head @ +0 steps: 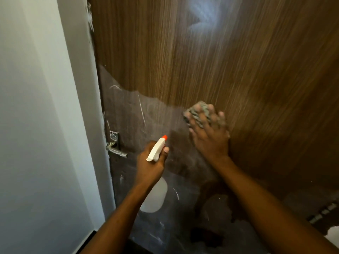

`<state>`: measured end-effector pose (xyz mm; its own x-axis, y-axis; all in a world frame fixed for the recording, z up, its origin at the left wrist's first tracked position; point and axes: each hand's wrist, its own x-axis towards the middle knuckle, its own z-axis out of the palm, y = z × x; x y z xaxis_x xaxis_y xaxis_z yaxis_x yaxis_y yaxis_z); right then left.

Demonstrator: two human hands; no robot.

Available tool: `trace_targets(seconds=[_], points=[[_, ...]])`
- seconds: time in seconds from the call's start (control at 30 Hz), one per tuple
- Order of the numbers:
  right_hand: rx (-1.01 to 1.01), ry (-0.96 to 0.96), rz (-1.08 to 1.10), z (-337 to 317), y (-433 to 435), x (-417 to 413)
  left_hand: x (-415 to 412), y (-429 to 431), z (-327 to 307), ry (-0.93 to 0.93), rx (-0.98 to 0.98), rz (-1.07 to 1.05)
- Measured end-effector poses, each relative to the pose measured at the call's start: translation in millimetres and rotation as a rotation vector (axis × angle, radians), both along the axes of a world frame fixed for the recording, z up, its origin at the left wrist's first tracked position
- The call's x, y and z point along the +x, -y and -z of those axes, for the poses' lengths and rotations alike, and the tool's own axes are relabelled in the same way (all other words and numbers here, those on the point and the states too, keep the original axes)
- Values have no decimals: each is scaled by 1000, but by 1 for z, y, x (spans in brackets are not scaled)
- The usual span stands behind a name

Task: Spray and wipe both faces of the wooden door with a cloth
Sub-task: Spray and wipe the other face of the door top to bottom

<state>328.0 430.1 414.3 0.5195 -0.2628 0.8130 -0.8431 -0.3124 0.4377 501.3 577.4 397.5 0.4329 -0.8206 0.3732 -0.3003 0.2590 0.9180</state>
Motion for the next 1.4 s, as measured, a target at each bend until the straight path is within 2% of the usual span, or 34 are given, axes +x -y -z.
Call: trace_targets(seconds=[0.1,0.2,0.37,0.5,0.63,0.77,0.83,0.93,1.03,1.13,1.2,1.33,1.4], points=[[70,-238,0,16,6,41,10,0,-3,-16,3,-1],[111,-415,-31,47,6,29,26,-2,-4,-56,37,0],[58,-239,-73,42,-2,-9,57,-1,-2,-151,61,-5],[-2,-50,-3,-1,10,69,80,1,-4,-169,65,0],[76,-205,-10,4,19,145,101,8,-8,-155,90,-43],[163,-443,-81,40,23,130,122,13,-4,-156,110,-71],[118,-418,-137,43,24,109,133,15,-2,-247,132,-76],[53,-215,-124,24,21,102,148,18,2,-287,169,-84],[27,-62,-83,-8,25,155,162,22,4,-294,143,-71],[69,-146,-100,-17,36,213,168,25,2,-341,110,-21],[86,-228,-88,-7,40,232,173,22,3,-306,91,-19],[124,-393,-122,15,43,218,186,20,4,-281,122,-33],[80,-398,-160,15,41,200,193,20,6,-294,144,-40]])
